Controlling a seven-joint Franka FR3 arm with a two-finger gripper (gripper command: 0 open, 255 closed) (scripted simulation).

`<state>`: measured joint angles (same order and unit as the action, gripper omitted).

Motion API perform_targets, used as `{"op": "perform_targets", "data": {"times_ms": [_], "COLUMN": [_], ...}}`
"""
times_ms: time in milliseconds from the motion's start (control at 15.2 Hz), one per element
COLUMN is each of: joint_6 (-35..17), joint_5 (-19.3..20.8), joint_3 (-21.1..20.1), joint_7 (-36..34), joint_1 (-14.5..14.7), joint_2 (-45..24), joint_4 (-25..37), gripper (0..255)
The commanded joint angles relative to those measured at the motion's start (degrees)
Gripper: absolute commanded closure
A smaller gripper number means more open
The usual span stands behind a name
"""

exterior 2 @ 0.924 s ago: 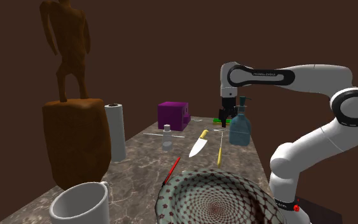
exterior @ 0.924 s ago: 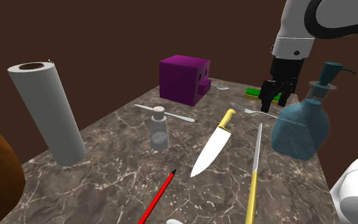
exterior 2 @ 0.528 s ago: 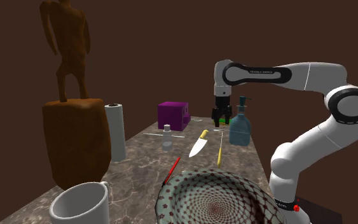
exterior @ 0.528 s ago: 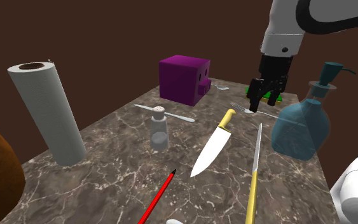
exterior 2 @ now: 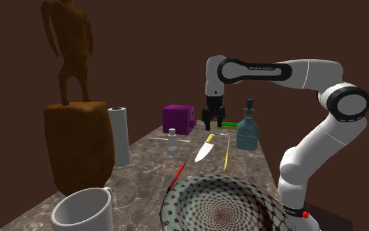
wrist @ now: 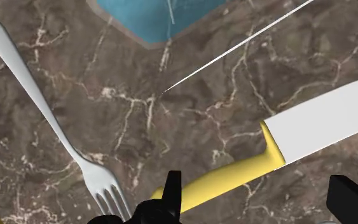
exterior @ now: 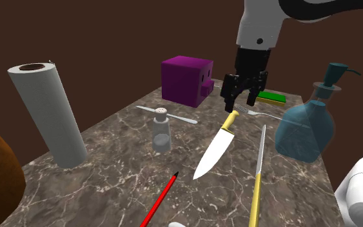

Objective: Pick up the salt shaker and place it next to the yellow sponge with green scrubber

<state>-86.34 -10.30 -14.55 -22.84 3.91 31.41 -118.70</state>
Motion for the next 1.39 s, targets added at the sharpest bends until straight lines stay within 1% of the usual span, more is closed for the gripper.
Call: {"op": "perform_targets", "data": {"times_ms": [0,330,594,858,1056,1122,1320], "joint_6": [-0.2,-0.9,-0.9,-0.1,1.4,1.5,-1.1], "joint_5": [-0.6,-0.8,0.6,4.0,8.1,8.4,7.7], "joint_3": [-1.9,-7.1,-11.6,-16.3,-19.7,-19.8,-19.5], "joint_7": [-2.1,-8.0,-13.2,-19.0,-23.8,-24.1,-23.6], "joint_1": [0.4,1.3,2.0,3.4,5.5,5.8,5.6], "joint_2": [-2.3,-9.6,-16.3,-24.4,-31.7,-32.2,-31.0], "joint_4": [2.9,11.4,19.4,29.0,37.6,38.1,34.5], "gripper": [0,0,0,0,0,0,0]}}
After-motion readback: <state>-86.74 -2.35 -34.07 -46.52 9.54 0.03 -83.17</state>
